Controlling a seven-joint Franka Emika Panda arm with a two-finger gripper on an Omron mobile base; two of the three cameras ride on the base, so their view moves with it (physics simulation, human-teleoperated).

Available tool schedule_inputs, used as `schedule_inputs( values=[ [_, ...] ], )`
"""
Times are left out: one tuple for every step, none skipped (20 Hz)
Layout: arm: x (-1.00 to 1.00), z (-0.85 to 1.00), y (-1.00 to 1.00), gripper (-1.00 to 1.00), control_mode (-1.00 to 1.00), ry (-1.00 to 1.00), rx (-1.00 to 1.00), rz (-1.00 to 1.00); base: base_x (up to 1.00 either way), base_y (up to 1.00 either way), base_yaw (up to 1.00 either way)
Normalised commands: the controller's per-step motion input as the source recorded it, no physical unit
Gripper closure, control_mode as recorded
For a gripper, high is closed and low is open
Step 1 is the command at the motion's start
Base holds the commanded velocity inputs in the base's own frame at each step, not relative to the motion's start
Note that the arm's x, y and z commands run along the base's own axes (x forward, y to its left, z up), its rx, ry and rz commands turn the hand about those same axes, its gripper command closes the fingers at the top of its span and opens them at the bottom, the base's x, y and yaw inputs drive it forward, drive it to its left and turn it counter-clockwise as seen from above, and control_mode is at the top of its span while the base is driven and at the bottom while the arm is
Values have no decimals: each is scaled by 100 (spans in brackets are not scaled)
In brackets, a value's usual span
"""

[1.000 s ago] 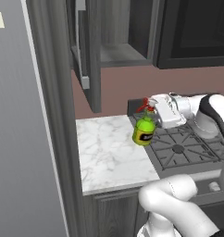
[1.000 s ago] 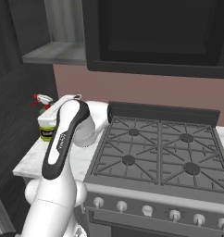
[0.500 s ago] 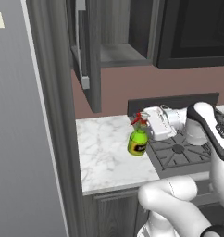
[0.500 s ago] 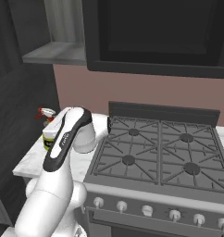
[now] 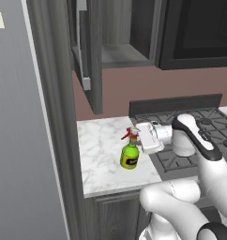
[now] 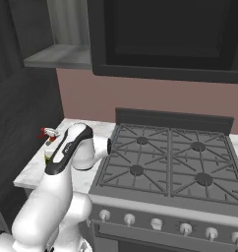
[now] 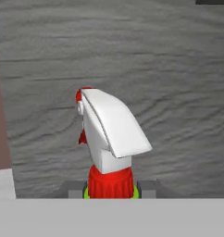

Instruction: Move the cutting board and knife to the sink. Then move spray from the cabinet to the counter.

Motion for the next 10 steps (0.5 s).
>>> schedule_inputs(
  values=[
    [30, -37, 11, 100, -100, 5, 0, 0, 0, 0, 0],
    [33, -34, 6, 100, -100, 6, 0, 0, 0, 0, 0],
    [39, -38, 0, 100, -100, 0, 0, 0, 0, 0, 0],
    [29, -29, 0, 100, -100, 0, 0, 0, 0, 0, 0],
    [26, -27, 0, 100, -100, 0, 0, 0, 0, 0, 0],
    [29, -21, 0, 100, -100, 0, 0, 0, 0, 0, 0],
    [29, -11, 0, 100, -100, 0, 0, 0, 0, 0, 0],
    [30, -11, 0, 100, -100, 0, 0, 0, 0, 0, 0],
    [29, -10, 0, 100, -100, 0, -3, 0, 0, 0, 0],
    [24, -10, 0, 100, -100, 0, -5, 0, 0, 0, 0]
  ],
)
